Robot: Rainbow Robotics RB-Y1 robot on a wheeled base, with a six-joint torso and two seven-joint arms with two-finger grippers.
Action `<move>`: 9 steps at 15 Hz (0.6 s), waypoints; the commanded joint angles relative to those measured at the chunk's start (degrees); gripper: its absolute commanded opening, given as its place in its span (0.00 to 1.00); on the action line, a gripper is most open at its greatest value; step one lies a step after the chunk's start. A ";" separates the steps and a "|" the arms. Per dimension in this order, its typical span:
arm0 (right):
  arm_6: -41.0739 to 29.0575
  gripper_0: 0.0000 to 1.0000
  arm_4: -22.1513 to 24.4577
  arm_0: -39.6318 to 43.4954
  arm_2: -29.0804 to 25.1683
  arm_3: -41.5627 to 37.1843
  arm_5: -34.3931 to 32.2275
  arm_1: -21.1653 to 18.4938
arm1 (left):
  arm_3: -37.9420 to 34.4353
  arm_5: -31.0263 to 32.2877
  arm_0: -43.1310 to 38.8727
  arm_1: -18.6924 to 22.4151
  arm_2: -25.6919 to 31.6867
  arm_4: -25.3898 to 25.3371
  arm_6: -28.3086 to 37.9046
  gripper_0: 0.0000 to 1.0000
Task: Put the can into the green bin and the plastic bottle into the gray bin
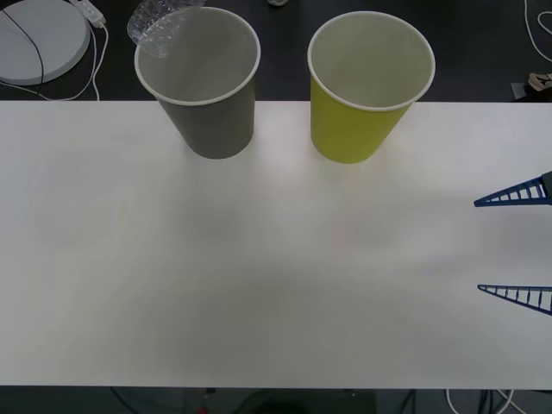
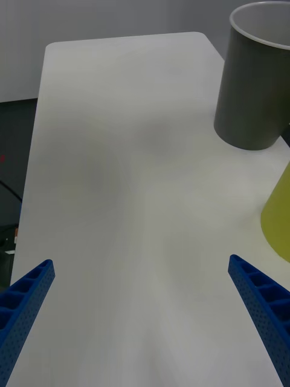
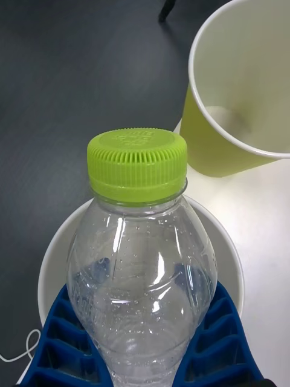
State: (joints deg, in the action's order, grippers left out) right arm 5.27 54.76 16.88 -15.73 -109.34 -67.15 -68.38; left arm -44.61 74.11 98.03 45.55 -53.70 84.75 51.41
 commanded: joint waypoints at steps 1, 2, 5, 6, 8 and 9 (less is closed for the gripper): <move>0.00 1.00 0.00 0.00 0.00 0.00 0.00 0.00 | 0.05 0.24 -0.03 -0.02 0.00 0.06 -0.17 0.00; 0.00 1.00 0.00 0.00 0.00 0.00 0.00 0.00 | 0.05 0.24 -0.03 -0.02 0.00 0.15 -0.26 0.00; 0.00 1.00 0.00 0.00 0.00 0.00 0.00 0.00 | 0.05 0.24 -0.03 -0.11 0.00 0.15 -0.52 1.00; 0.00 1.00 0.00 0.00 0.00 0.00 0.00 0.00 | 0.05 0.24 -0.03 -0.11 0.00 0.15 -0.61 1.00; 0.00 1.00 0.00 0.00 0.00 0.00 0.00 0.00 | -0.04 0.24 -0.03 -0.11 0.00 0.06 -0.79 1.00; 0.00 1.00 0.00 0.00 0.00 0.00 0.00 0.00 | -0.04 0.24 -0.03 -0.02 0.00 0.06 -0.79 1.00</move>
State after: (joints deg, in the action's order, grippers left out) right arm 5.27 54.76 16.88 -15.73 -109.34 -67.15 -68.38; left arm -44.63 74.36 98.02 45.45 -53.70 84.84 50.64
